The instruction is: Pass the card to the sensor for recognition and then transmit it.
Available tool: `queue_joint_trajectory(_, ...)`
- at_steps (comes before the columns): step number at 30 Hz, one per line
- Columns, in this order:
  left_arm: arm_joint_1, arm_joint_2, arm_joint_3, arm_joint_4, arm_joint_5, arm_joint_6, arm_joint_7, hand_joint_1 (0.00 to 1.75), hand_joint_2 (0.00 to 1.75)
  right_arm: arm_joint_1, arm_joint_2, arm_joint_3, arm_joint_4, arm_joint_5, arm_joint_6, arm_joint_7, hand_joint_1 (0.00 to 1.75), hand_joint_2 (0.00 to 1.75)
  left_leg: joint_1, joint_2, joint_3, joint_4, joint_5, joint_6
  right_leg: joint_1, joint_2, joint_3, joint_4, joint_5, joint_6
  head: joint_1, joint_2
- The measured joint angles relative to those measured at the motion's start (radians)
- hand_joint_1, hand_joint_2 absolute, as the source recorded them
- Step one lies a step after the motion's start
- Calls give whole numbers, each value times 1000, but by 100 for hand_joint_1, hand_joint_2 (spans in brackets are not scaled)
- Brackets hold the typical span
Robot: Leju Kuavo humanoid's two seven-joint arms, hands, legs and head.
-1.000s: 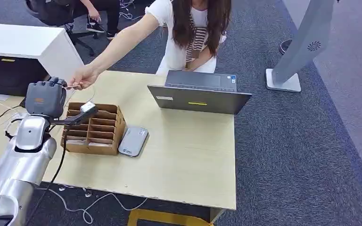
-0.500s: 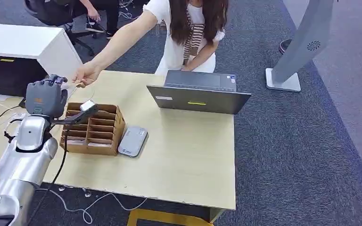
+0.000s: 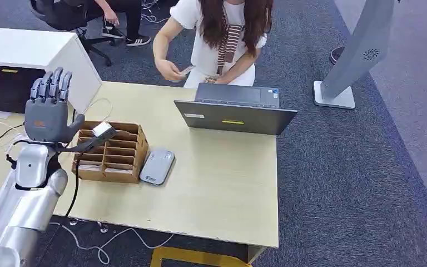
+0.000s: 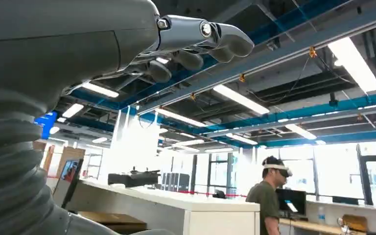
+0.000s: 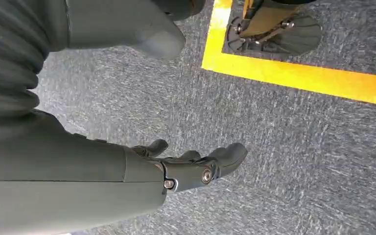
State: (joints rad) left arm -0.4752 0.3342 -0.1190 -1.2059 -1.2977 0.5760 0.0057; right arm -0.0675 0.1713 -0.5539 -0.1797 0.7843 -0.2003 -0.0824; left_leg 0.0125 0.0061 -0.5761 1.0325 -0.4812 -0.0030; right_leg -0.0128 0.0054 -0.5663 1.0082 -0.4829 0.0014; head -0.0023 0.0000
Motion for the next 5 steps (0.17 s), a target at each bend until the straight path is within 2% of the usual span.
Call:
queue_joint_trajectory(3, 57, 0, 7, -82, 83, 8, -36, 0, 175, 1, 0, -9, 0, -13, -5, -4, 0, 175, 0, 1, 0, 0, 0, 0, 0, 1, 0, 0, 0, 0, 0, 0)
queue_joint_trajectory(5, 147, 2, 24, -184, 223, 33, -89, 0, 175, 5, 0, -21, 0, -35, -13, -15, 0, 175, 0, 4, 0, -1, -1, 0, 0, 3, 1, 0, 0, 0, 0, 0)
